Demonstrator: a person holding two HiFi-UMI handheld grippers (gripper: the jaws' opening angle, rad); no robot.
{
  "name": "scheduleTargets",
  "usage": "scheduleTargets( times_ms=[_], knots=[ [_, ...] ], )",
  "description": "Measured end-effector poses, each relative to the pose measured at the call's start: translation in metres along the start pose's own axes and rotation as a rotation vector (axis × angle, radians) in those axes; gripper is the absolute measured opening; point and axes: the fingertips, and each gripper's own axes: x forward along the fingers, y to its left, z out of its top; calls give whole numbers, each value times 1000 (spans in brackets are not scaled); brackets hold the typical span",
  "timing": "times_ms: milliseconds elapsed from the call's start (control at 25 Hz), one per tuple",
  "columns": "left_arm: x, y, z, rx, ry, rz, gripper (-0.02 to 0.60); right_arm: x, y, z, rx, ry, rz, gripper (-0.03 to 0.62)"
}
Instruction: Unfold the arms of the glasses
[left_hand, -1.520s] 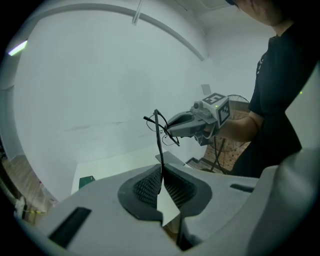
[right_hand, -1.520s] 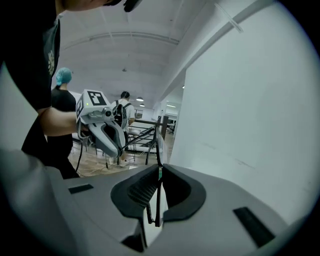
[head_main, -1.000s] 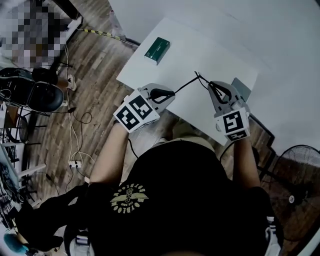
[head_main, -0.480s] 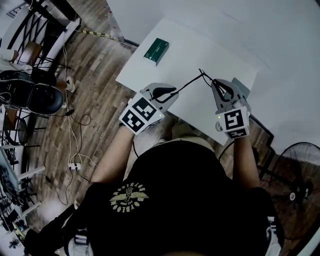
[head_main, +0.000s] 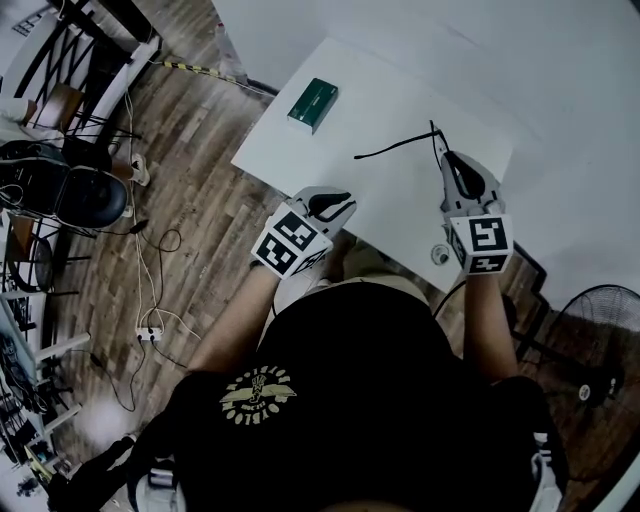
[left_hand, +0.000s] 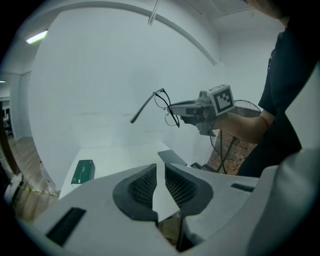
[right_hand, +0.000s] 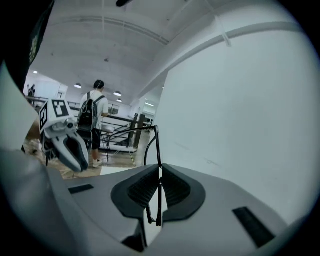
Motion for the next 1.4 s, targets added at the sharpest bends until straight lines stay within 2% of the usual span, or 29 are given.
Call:
scheduleTargets(
  times_ms=[80, 200, 440, 600, 760, 1400],
  knots=[
    [10, -12, 9, -3, -22, -14, 38, -3, 6, 10, 51, -36, 17, 20],
    [22, -17, 31, -15, -74, -8, 38, -2, 25, 22, 65, -67, 52, 20],
    [32, -16, 83, -46, -199, 10, 38, -1, 47, 27, 94, -81, 87, 20],
    [34, -19, 104, -65, -260, -2, 38, -4, 50, 24, 102, -80, 94, 20],
    [35, -25, 112, -86, -288, -30, 38, -5, 49, 16, 102, -65, 94, 20],
    [41, -23, 112, -184, -320, -50, 25, -1, 51, 5, 139, -53, 122, 20]
  ],
)
